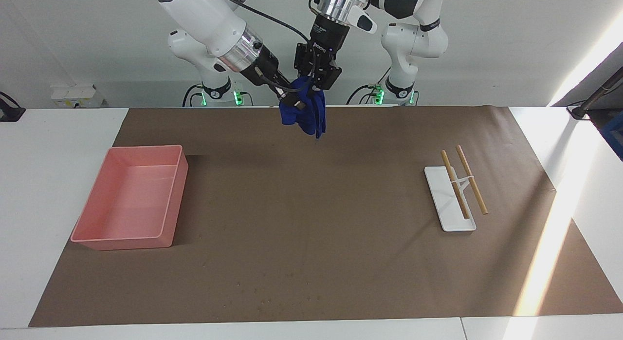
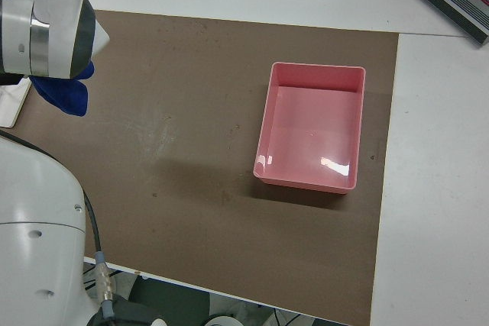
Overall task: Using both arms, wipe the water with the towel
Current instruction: 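Grasp the cloth with the right gripper while the left gripper releases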
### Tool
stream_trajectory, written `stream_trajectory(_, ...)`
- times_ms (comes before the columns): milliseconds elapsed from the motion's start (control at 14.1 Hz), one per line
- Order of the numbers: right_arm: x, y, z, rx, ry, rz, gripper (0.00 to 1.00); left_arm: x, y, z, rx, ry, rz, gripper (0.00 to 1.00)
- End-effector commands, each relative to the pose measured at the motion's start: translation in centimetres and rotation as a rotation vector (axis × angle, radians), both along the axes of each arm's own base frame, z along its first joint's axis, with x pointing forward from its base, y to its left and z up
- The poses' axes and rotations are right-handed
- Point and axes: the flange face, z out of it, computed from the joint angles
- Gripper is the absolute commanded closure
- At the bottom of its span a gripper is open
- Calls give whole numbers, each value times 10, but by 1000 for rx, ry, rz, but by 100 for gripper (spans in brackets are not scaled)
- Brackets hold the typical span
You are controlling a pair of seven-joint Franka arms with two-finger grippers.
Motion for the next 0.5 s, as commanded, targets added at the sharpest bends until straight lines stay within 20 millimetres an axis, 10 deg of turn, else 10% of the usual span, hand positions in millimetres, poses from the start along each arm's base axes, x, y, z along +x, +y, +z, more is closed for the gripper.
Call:
stream_trajectory(0,16,-7,-1,-40,-83,-24,100,6,11,-6,-10,75,215,0)
stream_trajectory(425,80,-32,-56,-90,-240,-53,100,32,76,-43,170,75,106,0)
